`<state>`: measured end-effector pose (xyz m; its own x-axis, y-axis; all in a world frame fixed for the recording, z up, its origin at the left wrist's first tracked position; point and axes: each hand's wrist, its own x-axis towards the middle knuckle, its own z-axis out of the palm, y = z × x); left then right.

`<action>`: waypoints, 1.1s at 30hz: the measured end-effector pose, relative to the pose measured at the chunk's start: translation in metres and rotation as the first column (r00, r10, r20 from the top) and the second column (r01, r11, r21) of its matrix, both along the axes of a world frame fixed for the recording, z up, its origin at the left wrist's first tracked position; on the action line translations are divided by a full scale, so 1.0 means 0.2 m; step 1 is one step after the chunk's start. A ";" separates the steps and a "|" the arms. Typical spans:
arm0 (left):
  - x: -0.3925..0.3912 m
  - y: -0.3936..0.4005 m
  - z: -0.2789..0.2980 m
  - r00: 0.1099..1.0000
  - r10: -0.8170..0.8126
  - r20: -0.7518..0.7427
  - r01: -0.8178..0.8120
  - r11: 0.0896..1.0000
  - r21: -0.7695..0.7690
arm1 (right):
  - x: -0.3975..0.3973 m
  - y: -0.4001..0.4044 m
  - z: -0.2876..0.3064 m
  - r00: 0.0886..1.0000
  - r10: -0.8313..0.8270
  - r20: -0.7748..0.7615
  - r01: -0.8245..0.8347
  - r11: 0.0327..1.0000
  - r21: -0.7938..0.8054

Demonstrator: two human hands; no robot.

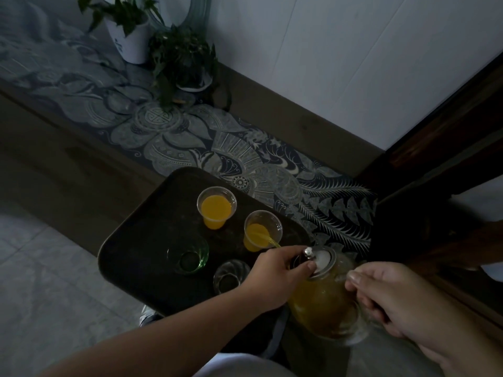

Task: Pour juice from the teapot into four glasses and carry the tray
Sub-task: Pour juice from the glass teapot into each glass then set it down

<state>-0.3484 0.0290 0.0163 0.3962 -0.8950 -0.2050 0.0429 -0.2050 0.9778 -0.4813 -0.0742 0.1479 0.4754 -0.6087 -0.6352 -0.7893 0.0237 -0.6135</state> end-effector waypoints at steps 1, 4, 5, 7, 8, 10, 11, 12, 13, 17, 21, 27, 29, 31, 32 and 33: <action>0.00 0.00 0.00 1.000 -0.001 -0.003 0.001 1.000 0.003 | 0.00 0.00 -0.01 1.000 0.006 -0.001 -0.006 1.000 -0.012; 0.01 0.01 0.00 1.000 0.008 -0.012 -0.008 1.000 0.008 | 0.00 0.01 -0.01 0.999 0.038 -0.016 -0.039 0.998 -0.055; 0.01 0.01 0.00 1.000 0.009 -0.009 -0.009 1.000 0.010 | 0.00 0.01 -0.01 0.999 0.044 -0.014 -0.045 0.997 -0.070; 0.01 0.01 0.00 1.000 0.012 -0.012 -0.012 1.000 0.009 | 0.01 0.02 -0.01 0.998 0.068 -0.018 -0.069 0.992 -0.107; 0.01 0.01 0.00 1.000 0.015 -0.014 -0.015 1.000 0.007 | 0.01 0.02 0.00 0.996 0.082 -0.022 -0.084 0.989 -0.125; 0.02 0.01 0.00 1.000 0.017 -0.019 -0.017 1.000 -0.001 | 0.01 0.02 -0.01 0.995 0.099 -0.017 -0.100 0.984 -0.145; 0.02 0.01 0.00 1.000 0.015 -0.024 -0.015 1.000 -0.004 | 0.01 0.02 -0.01 0.994 0.105 -0.015 -0.106 0.982 -0.154; 0.02 0.01 0.00 0.999 0.013 -0.030 -0.014 1.000 -0.006 | 0.01 0.02 -0.02 0.994 0.111 -0.017 -0.112 0.980 -0.164; 0.02 0.01 0.01 0.999 0.012 -0.033 -0.013 1.000 -0.008 | 0.01 0.02 -0.02 0.993 0.115 -0.019 -0.117 0.978 -0.175; 0.03 0.02 0.02 0.999 0.019 -0.050 -0.020 1.000 -0.017 | 0.02 0.02 -0.03 0.990 0.140 -0.013 -0.140 0.966 -0.215; 0.03 0.01 0.02 0.997 0.026 -0.075 -0.028 0.999 -0.019 | 0.02 0.01 -0.03 0.987 0.161 -0.012 -0.159 0.956 -0.245; 0.04 0.01 0.02 0.995 0.016 -0.097 -0.019 1.000 -0.025 | 0.02 0.00 -0.03 0.983 0.180 -0.022 -0.180 0.944 -0.276; 0.04 0.01 0.03 0.995 0.011 -0.098 -0.014 0.999 -0.030 | 0.02 0.00 -0.03 0.983 0.181 -0.020 -0.179 0.942 -0.284; 0.04 0.00 0.04 0.995 0.006 -0.099 -0.009 0.999 -0.031 | 0.02 0.00 -0.02 0.985 0.174 -0.016 -0.171 0.942 -0.288; 0.04 0.00 0.04 0.995 0.008 -0.097 -0.011 1.000 -0.029 | 0.01 0.00 -0.02 0.985 0.170 -0.014 -0.166 0.944 -0.286; 0.04 0.00 0.04 0.995 0.009 -0.096 -0.012 1.000 -0.026 | 0.01 0.00 -0.02 0.986 0.167 -0.012 -0.164 0.945 -0.284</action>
<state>-0.3406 0.0288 0.0239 0.3853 -0.8966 -0.2183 0.1383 -0.1778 0.9743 -0.4793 -0.0742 0.1444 0.5913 -0.6745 -0.4421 -0.7599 -0.2823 -0.5856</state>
